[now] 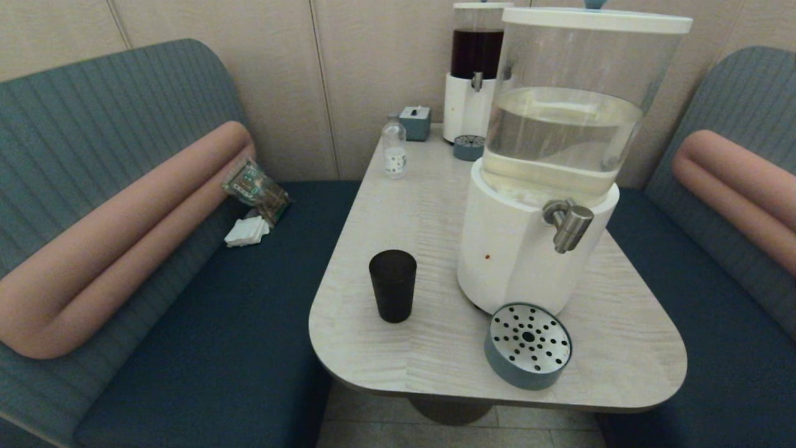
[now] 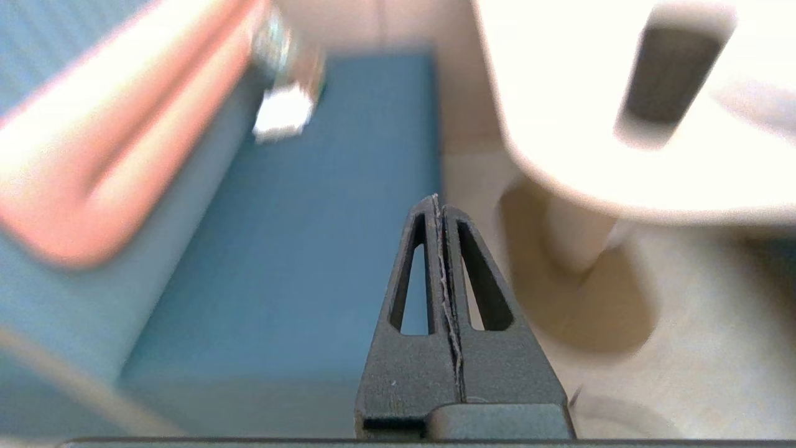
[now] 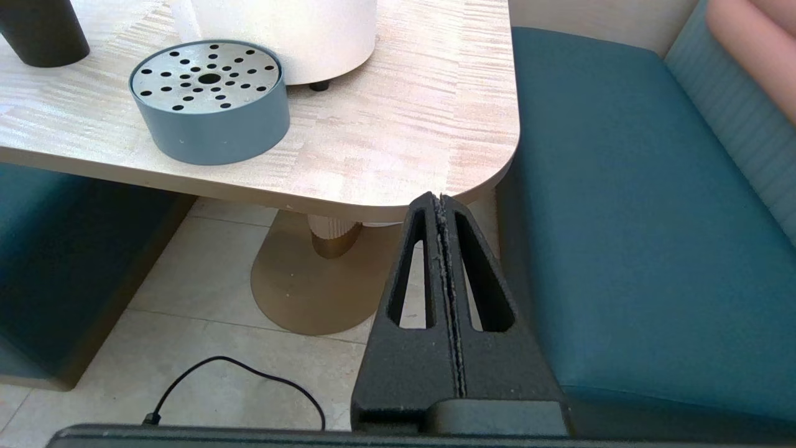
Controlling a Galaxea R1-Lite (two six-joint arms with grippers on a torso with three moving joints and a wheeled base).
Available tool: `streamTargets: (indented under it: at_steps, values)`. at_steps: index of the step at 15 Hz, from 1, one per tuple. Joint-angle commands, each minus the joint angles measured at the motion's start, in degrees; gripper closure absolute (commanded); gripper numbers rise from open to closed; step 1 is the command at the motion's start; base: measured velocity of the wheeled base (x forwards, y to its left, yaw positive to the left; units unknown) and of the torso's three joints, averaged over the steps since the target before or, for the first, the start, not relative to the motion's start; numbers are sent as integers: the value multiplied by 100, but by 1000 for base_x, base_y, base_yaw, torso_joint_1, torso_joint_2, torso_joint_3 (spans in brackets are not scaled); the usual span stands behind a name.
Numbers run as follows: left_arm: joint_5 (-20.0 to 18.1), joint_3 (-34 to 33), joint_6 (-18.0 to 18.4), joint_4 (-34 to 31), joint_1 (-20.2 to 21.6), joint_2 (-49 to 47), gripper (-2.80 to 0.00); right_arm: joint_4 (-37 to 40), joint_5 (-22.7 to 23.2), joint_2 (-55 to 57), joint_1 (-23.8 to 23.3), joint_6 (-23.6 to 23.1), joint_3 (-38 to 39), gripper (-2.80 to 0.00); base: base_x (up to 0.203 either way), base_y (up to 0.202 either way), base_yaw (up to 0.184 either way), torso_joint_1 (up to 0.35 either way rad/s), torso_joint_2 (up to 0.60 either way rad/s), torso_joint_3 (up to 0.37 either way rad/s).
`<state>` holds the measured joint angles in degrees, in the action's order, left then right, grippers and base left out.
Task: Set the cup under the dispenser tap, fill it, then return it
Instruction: Pick up the cup
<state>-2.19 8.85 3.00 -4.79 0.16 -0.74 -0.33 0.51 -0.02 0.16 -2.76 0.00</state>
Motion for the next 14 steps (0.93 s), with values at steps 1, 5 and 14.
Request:
streamTargets:
  at_steps: [1, 5, 14]
  values:
    - [-150, 748, -318, -188, 5, -320, 0, -2, 2, 2, 2, -6, 18, 0, 0, 0, 0, 0, 0, 0]
    - [-809, 1703, -1081, -308, -84, -2062, 0, -2, 2, 2, 2, -6, 18, 0, 0, 0, 0, 0, 0, 0]
    - [-4159, 1592, -937, 5906, -278, -7463, 0, -2, 2, 2, 2, -6, 18, 0, 0, 0, 0, 0, 0, 0]
